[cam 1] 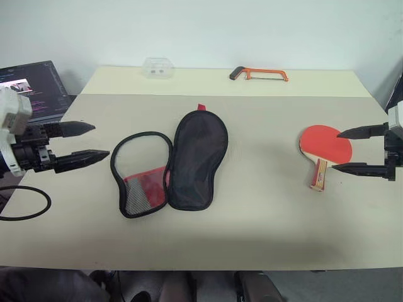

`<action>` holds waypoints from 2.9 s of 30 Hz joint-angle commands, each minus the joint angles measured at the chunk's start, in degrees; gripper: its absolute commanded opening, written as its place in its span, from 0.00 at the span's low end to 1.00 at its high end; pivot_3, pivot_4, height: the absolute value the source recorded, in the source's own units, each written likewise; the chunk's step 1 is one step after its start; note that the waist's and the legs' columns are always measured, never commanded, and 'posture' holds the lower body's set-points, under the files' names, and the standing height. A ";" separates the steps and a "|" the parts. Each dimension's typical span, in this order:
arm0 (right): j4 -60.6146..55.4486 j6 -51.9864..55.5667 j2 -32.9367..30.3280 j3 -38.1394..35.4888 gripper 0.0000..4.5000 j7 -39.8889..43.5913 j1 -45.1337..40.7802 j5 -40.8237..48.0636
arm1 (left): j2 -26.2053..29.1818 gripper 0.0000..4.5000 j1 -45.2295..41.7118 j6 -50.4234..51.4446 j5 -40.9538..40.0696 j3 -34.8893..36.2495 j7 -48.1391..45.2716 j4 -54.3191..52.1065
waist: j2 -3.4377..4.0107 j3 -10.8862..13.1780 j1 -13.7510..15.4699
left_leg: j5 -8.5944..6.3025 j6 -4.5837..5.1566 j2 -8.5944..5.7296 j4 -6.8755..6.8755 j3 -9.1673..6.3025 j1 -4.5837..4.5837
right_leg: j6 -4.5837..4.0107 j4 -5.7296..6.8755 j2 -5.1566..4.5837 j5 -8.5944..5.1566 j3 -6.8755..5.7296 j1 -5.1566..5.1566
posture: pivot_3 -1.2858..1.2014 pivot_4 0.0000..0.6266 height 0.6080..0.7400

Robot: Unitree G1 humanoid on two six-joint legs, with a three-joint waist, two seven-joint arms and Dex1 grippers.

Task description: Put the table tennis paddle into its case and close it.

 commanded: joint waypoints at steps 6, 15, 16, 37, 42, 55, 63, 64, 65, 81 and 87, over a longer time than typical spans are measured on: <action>0.69 -1.83 0.13 -1.52 0.99 -0.40 -2.84 0.56 | 0.23 1.00 1.14 -1.55 1.92 1.94 3.10 -1.30 | 0.00 0.00 -0.01 | 0.00 0.00 0.00 -0.01 0.01 0.00 | 0.00 -0.01 0.00 0.00 0.01 0.00 | 0.52 0.24 1.00; 0.88 -1.82 -0.40 -1.56 0.99 0.20 -2.86 0.41 | -6.61 1.00 11.40 1.12 6.81 -2.77 12.23 -3.72 | 0.03 -0.02 0.00 | 0.00 0.00 0.01 -0.01 0.01 0.01 | 0.00 0.00 -0.03 0.00 0.03 0.00 | 0.52 0.24 1.00; 1.19 -2.04 -0.49 -1.83 0.99 0.54 -2.57 0.47 | -7.95 1.00 11.89 2.01 6.81 -2.89 14.11 -4.37 | 0.03 -0.02 0.04 | 0.00 0.01 0.01 0.00 0.00 0.01 | 0.00 0.00 -0.03 0.00 0.02 0.01 | 0.52 0.24 1.00; 6.68 -2.95 1.56 8.54 0.99 4.13 -13.95 -3.13 | -39.15 1.00 16.07 30.53 6.73 -1.84 57.76 -26.61 | 0.04 -0.13 0.03 | -0.01 0.01 -0.10 0.11 -0.62 0.27 | 0.01 -0.10 -0.13 0.02 -0.18 0.68 | 0.52 0.24 1.00; 7.79 -3.83 2.71 9.58 0.99 4.34 -15.29 -4.20 | -41.34 1.00 16.75 32.36 7.16 0.10 61.86 -29.19 | 0.07 -0.14 -0.21 | 0.00 0.00 -0.08 0.09 -0.62 0.28 | 0.01 -0.13 -0.13 0.02 -0.16 0.67 | 0.52 0.24 1.00; 9.31 -4.90 4.97 11.38 1.00 5.27 -18.26 -5.67 | -45.35 0.06 9.56 31.93 9.53 -0.61 69.27 -28.23 | 0.06 -0.14 0.19 | 0.00 -0.01 -0.16 0.12 -0.76 0.28 | 0.01 -0.13 -0.08 0.02 -0.19 0.77 | 0.52 0.24 1.00; 9.60 -5.04 6.15 11.75 1.00 5.38 -19.40 -6.42 | -52.51 0.00 -1.13 28.10 8.75 -4.03 72.62 -30.71 | 0.02 -0.11 0.76 | 0.09 -0.16 -0.21 0.16 -0.87 0.18 | 0.01 -0.19 -0.06 0.02 -0.25 0.81 | 0.52 0.24 1.00; 9.60 -5.01 6.26 11.75 1.00 5.40 -19.49 -6.55 | -53.20 0.00 -2.07 27.41 8.97 -4.93 72.78 -30.83 | 0.02 -0.11 0.86 | 0.10 -0.18 -0.22 0.16 -0.87 0.17 | 0.02 -0.20 -0.05 0.02 -0.25 0.82 | 0.52 0.24 1.00; 9.56 -4.97 6.36 11.74 1.00 5.41 -19.54 -6.64 | -54.27 0.00 -3.26 26.54 9.06 -5.67 73.09 -30.76 | 0.02 -0.11 1.00 | 0.11 -0.20 -0.21 0.16 -0.87 0.17 | 0.02 -0.22 -0.05 0.02 -0.24 0.82 | 0.52 0.24 1.00; 8.77 -4.78 6.23 11.11 1.00 4.79 -19.47 -6.69 | -64.01 0.00 -10.86 19.95 16.77 -17.73 81.55 -25.01 | 0.01 -0.10 1.30 | 0.14 -0.24 -0.21 0.14 -0.87 0.16 | 0.04 -0.32 -0.01 0.03 -0.22 0.85 | 0.52 0.24 1.00; 9.52 -5.23 6.59 11.49 1.00 4.62 -20.35 -7.09 | -67.67 0.00 -14.58 17.63 20.13 -22.57 83.05 -20.59 | 0.00 -0.10 1.47 | 0.14 -0.24 -0.23 0.14 -0.87 0.16 | 0.05 -0.34 0.00 0.04 -0.22 0.85 | 0.52 0.24 1.00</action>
